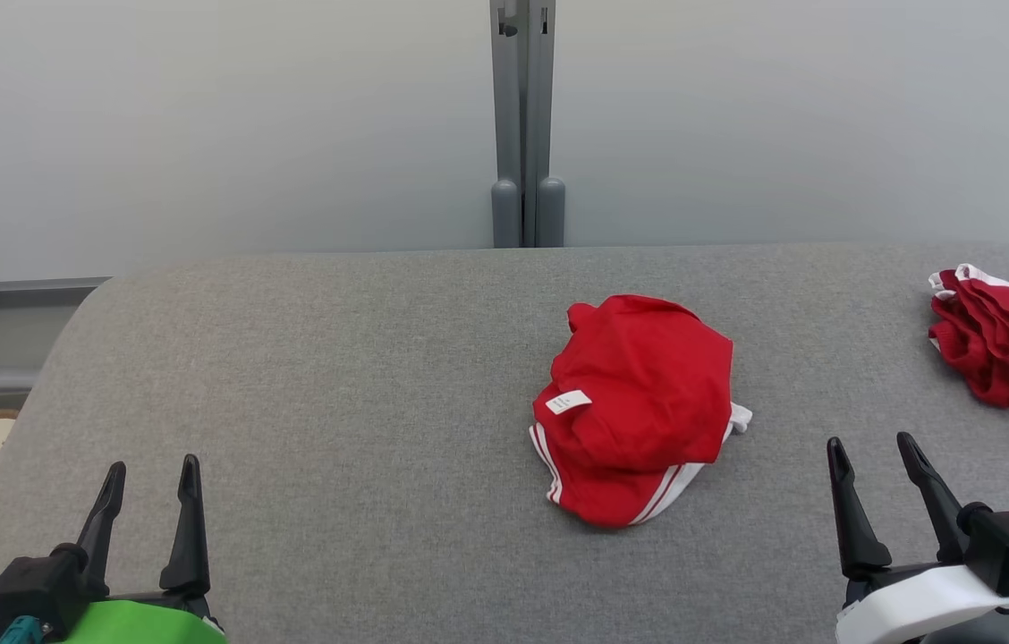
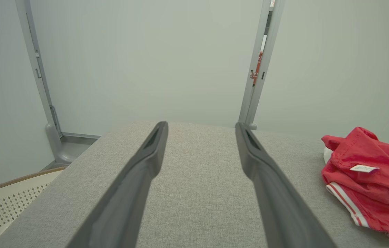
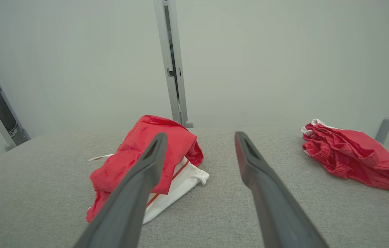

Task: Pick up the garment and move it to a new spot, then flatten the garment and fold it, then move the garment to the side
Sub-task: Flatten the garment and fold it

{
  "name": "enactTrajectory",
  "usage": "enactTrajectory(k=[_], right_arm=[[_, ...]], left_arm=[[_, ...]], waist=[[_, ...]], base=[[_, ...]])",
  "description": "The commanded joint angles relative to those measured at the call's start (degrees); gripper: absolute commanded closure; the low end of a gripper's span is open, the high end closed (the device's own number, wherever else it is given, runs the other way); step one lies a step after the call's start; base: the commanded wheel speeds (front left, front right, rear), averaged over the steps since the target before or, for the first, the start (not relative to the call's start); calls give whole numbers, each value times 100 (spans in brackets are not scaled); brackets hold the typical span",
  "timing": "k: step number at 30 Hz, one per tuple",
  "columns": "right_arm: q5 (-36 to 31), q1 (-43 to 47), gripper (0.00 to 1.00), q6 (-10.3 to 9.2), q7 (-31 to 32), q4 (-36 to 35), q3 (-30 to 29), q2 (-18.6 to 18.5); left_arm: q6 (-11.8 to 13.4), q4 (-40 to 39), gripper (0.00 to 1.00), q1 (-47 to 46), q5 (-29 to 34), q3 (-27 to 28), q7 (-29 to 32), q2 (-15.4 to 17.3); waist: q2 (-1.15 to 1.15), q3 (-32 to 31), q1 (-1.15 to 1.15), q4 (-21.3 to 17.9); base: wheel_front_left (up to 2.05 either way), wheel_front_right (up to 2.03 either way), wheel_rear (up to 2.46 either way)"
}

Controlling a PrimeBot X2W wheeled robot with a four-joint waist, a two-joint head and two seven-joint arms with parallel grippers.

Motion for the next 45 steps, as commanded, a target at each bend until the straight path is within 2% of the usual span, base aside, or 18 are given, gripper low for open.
enactTrajectory(k=[1, 14, 45], right_arm=[[10, 35, 0, 1, 4, 15, -14, 3], [29, 38, 0, 1, 11, 49, -4, -12], [2, 104, 0, 1, 45, 58, -16, -15]], left_arm=[[-20, -2, 0, 67, 33, 41, -16, -30], [-175, 46, 0, 147, 283, 262, -16, -232], [-385, 143, 0, 185, 533, 520, -16, -406]], waist=[[0, -4, 0, 0], [0, -34, 0, -3], [0, -37, 0, -17]], base=[[0, 0, 0], [0, 0, 0], [0, 0, 0]])
